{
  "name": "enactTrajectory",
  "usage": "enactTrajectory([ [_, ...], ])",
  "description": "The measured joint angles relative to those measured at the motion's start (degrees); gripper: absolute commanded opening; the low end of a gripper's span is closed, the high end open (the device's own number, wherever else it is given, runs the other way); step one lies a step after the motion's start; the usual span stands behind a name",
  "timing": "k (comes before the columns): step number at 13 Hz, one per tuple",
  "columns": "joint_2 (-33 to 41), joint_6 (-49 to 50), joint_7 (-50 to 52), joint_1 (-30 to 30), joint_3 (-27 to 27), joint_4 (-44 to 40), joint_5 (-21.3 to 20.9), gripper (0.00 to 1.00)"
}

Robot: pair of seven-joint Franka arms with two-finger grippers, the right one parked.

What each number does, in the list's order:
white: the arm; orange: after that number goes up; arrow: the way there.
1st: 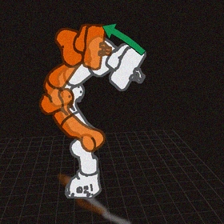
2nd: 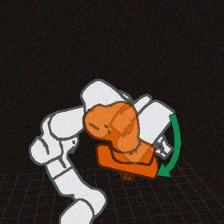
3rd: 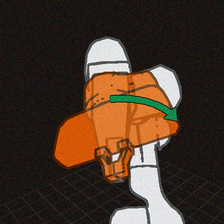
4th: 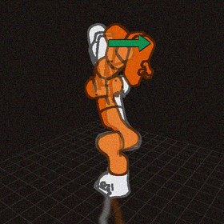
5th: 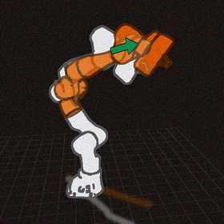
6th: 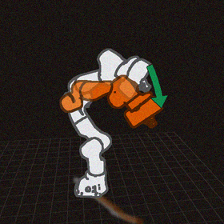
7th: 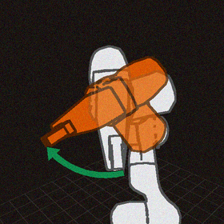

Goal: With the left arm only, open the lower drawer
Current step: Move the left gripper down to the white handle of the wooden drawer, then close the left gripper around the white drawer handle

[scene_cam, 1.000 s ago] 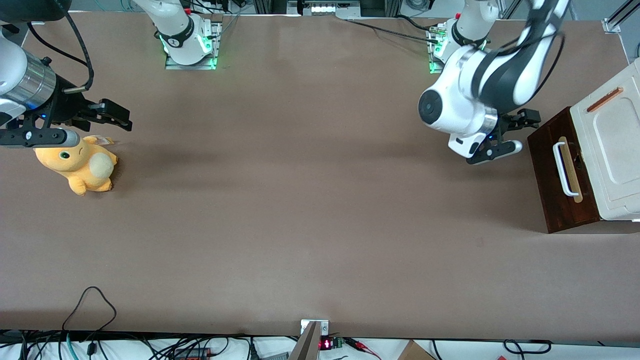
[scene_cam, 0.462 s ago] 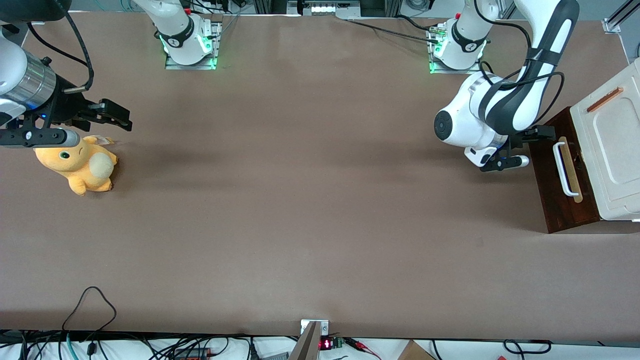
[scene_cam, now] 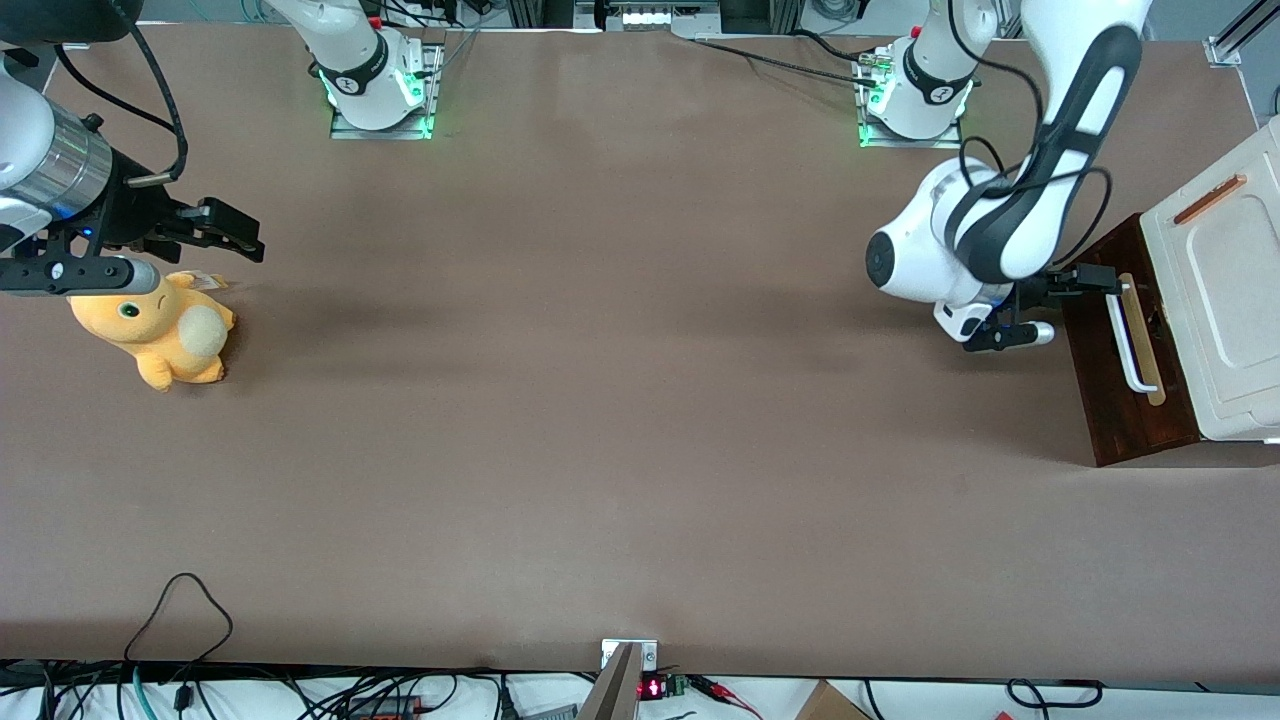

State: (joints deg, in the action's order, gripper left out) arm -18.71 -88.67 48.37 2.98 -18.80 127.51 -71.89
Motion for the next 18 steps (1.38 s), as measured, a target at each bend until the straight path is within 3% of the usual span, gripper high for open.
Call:
enactTrajectory([
  [3,-6.0,0.9,6.0,-0.6,4.6,0.0,-6.1,0.97],
  [6,-8.6,1.0,7.0,-0.6,6.3,-0.8,-9.1,0.94],
  [10,-9.4,1.2,7.0,-0.9,6.6,-2.4,-9.2,0.74],
  [16,-11.0,1.2,7.0,-1.0,7.6,-3.0,-10.9,0.73],
  [18,-11.6,1.2,7.1,-1.0,8.3,-3.1,-11.8,0.66],
])
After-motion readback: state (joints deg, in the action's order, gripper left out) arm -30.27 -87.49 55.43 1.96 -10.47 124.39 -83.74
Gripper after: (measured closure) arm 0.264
